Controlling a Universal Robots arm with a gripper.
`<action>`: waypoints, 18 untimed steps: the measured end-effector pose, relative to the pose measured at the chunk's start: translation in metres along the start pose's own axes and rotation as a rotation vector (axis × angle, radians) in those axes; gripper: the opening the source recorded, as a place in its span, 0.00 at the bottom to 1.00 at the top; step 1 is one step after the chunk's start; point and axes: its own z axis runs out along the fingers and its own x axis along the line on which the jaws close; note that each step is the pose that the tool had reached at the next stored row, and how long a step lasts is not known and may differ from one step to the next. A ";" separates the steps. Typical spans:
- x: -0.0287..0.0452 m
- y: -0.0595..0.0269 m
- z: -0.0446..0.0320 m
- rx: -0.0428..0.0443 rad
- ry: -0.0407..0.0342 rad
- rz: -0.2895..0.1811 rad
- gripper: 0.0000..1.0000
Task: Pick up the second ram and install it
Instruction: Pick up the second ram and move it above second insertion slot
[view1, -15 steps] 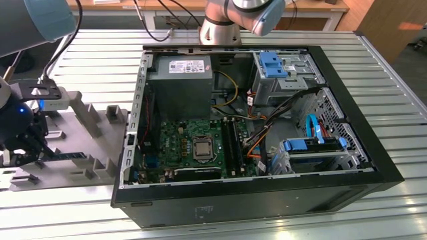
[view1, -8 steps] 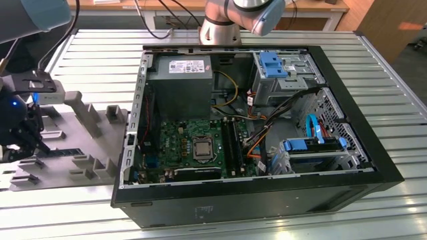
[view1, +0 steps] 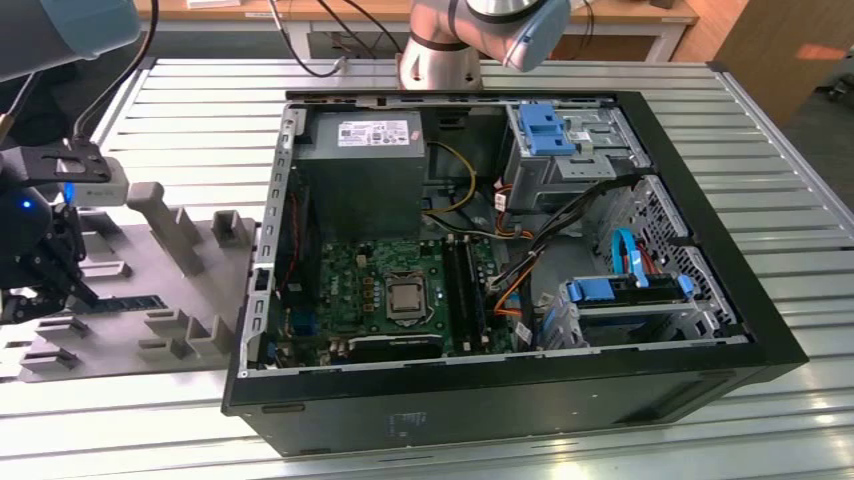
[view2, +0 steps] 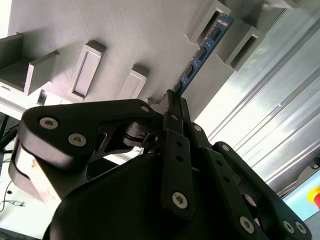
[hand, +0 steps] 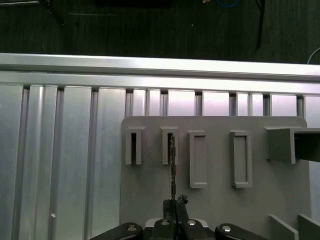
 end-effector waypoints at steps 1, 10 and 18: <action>0.0001 -0.0001 0.0000 -0.0053 0.0000 0.000 0.12; -0.0001 0.0001 -0.0023 -0.0068 0.0000 0.000 0.12; -0.0006 0.0011 -0.0246 -0.0065 -0.0039 0.000 0.12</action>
